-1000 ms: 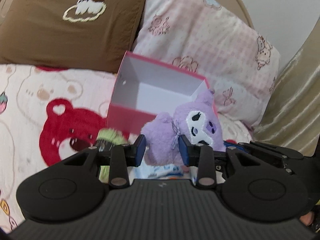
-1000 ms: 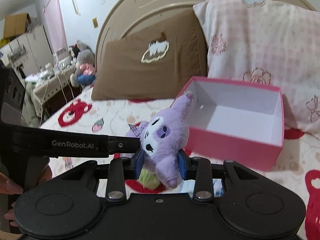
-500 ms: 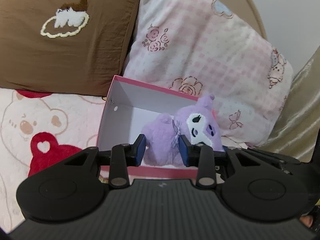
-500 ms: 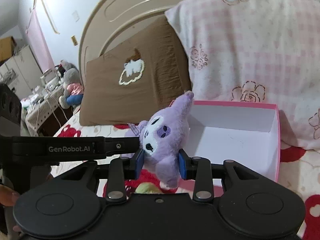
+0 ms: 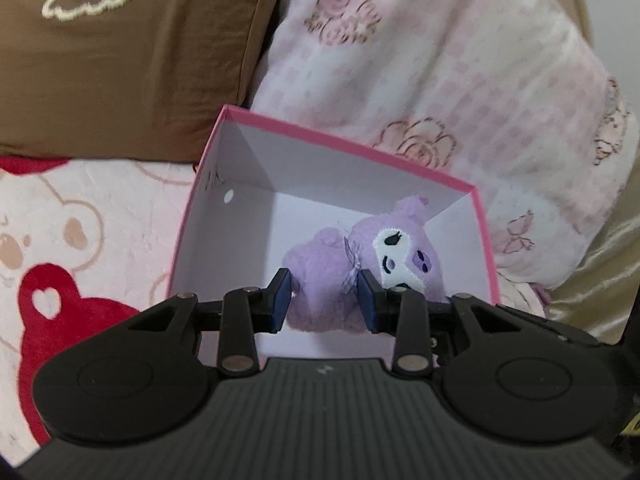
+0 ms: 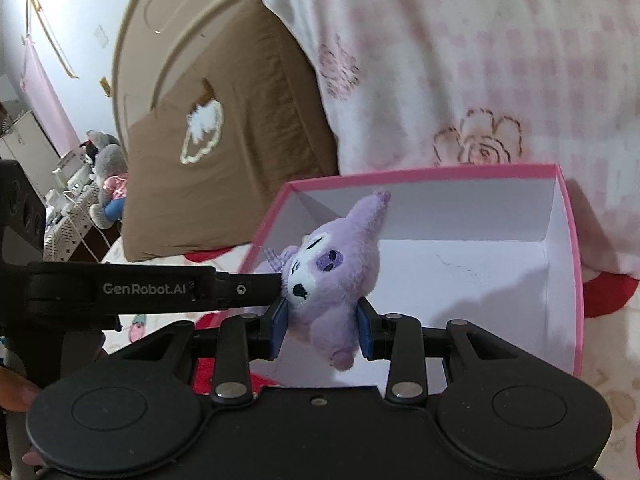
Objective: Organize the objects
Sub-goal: 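Lower the plush into the pink box and open the right gripper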
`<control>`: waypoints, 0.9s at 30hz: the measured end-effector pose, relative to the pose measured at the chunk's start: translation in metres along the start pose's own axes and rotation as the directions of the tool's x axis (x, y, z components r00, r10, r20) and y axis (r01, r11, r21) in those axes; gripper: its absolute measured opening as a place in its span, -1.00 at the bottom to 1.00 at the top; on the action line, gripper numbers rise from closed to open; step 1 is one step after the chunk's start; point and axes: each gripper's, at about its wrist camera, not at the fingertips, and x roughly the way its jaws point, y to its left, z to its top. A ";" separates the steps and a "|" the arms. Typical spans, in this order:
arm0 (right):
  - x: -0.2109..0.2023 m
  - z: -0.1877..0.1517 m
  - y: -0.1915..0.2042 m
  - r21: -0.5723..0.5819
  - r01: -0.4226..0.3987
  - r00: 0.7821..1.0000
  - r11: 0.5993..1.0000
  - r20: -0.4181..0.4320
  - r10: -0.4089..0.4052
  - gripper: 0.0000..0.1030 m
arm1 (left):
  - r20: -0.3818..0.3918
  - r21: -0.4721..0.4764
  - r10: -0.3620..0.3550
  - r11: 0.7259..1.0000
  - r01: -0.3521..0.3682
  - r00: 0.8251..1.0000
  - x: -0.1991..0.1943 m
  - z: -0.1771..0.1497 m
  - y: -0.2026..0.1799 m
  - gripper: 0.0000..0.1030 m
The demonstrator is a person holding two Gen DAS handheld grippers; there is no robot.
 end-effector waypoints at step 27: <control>0.083 -0.019 -0.035 -0.014 0.181 0.967 0.983 -0.182 -0.181 -0.23 | -0.185 0.067 0.128 0.991 -0.118 0.974 0.101 -0.011 0.006 -0.42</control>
